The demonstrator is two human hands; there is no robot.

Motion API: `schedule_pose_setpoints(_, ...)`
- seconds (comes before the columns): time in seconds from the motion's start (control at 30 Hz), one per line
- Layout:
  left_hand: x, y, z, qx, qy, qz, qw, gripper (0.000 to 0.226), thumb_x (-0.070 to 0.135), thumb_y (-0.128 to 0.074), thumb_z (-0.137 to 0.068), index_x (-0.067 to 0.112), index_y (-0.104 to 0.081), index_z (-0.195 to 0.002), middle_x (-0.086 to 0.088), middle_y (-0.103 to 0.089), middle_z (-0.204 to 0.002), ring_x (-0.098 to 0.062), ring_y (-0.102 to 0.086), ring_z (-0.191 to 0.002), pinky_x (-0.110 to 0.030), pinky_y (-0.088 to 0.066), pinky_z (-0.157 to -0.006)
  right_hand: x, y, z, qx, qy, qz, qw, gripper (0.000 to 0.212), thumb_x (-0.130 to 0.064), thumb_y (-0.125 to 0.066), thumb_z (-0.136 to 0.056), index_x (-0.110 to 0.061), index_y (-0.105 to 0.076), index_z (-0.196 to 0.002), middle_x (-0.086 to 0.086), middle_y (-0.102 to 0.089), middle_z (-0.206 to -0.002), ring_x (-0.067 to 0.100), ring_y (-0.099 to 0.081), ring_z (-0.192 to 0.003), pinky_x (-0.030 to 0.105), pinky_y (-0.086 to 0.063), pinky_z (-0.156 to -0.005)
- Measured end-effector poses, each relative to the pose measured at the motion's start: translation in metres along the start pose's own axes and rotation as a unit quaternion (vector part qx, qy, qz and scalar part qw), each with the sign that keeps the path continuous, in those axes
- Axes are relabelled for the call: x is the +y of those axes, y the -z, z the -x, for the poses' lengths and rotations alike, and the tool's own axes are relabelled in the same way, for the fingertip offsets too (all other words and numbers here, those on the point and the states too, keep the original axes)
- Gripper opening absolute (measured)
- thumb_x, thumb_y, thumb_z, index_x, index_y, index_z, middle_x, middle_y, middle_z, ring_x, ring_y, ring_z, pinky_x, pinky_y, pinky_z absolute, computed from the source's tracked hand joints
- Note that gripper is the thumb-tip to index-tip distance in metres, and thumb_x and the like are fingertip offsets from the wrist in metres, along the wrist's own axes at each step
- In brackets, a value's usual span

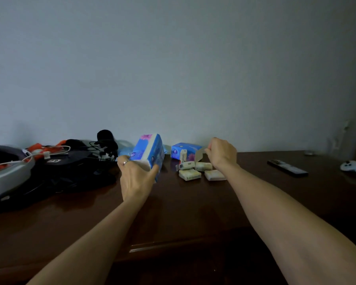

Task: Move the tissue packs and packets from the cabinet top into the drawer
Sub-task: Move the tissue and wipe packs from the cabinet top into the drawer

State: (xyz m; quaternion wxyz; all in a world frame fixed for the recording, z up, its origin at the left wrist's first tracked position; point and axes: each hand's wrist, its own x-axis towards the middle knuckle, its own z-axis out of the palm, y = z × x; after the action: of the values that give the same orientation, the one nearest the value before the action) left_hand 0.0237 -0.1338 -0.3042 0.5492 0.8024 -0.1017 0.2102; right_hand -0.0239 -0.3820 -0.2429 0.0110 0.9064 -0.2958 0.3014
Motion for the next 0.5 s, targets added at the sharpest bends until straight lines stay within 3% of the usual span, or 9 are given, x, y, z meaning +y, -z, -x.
schedule_pose_setpoints(0.1,-0.010,-0.018,-0.014,-0.017,-0.005,-0.008,1.000,0.073,0.043,-0.081,-0.078,0.004,-0.043,-0.127,0.007,-0.027,-0.112,-0.026,-0.059,-0.088,-0.042,-0.056,-0.071,0.001,-0.017,-0.017,-0.001,-0.004,0.002,1.000,0.014,-0.025,-0.062,-0.098,-0.018,-0.069,-0.088,0.002,-0.070,-0.081,0.024,-0.065,-0.073,0.034,-0.054,-0.063)
schedule_pose_setpoints(0.17,-0.021,-0.034,-0.027,-0.028,-0.005,-0.012,1.000,0.076,0.044,-0.080,-0.079,0.003,-0.041,-0.129,0.006,-0.029,-0.116,-0.029,-0.062,-0.092,-0.041,-0.054,-0.071,0.000,-0.038,-0.033,0.001,-0.001,-0.009,1.000,0.018,-0.032,-0.064,-0.096,-0.019,-0.070,-0.086,0.000,-0.068,-0.077,0.022,-0.065,-0.073,0.031,-0.049,-0.057)
schedule_pose_setpoints(0.27,-0.042,-0.060,-0.048,-0.061,0.005,-0.022,0.998,0.080,0.047,-0.078,-0.082,0.001,-0.039,-0.136,-0.001,-0.031,-0.134,-0.033,-0.063,-0.104,-0.040,-0.055,-0.078,-0.003,-0.075,-0.067,-0.010,0.011,-0.031,0.999,0.032,-0.043,-0.070,-0.088,-0.021,-0.066,-0.110,0.000,-0.067,-0.104,0.024,-0.062,-0.100,0.033,-0.046,-0.065)
schedule_pose_setpoints(0.33,-0.054,-0.077,-0.060,-0.081,-0.005,-0.036,0.996,0.083,0.054,-0.075,-0.083,0.002,-0.037,-0.136,-0.005,-0.032,-0.141,-0.038,-0.064,-0.105,-0.039,-0.050,-0.080,-0.006,-0.102,-0.098,-0.083,0.019,-0.040,0.996,0.070,-0.047,-0.078,-0.079,-0.028,-0.049,-0.139,0.004,-0.053,-0.138,0.028,-0.048,-0.128,0.042,-0.050,-0.085)
schedule_pose_setpoints(0.4,-0.062,-0.093,-0.067,-0.088,-0.046,-0.052,0.994,0.083,0.057,-0.074,-0.081,0.011,-0.029,-0.135,-0.007,-0.036,-0.140,-0.039,-0.063,-0.104,-0.037,-0.045,-0.078,-0.014,-0.131,-0.128,-0.188,0.032,-0.054,0.980,0.091,-0.042,-0.082,-0.076,-0.029,-0.034,-0.152,0.009,-0.039,-0.154,0.032,-0.040,-0.138,0.048,-0.047,-0.103)
schedule_pose_setpoints(0.47,-0.064,-0.101,-0.069,-0.088,-0.078,-0.060,0.991,0.080,0.056,-0.075,-0.081,0.015,-0.028,-0.131,-0.007,-0.038,-0.140,-0.038,-0.063,-0.104,-0.035,-0.041,-0.075,-0.026,-0.157,-0.144,-0.253,0.021,-0.074,0.964,0.082,-0.029,-0.078,-0.084,-0.026,-0.033,-0.152,0.016,-0.047,-0.146,0.036,-0.053,-0.127,0.049,-0.050,-0.102)
schedule_pose_setpoints(0.5,-0.064,-0.103,-0.070,-0.087,-0.083,-0.064,0.991,0.078,0.054,-0.075,-0.082,0.014,-0.028,-0.131,-0.008,-0.040,-0.138,-0.038,-0.063,-0.103,-0.035,-0.041,-0.074,-0.031,-0.166,-0.147,-0.248,0.013,-0.068,0.966,0.073,-0.025,-0.075,-0.086,-0.026,-0.035,-0.148,0.018,-0.049,-0.140,0.037,-0.055,-0.121,0.050,-0.051,-0.099)
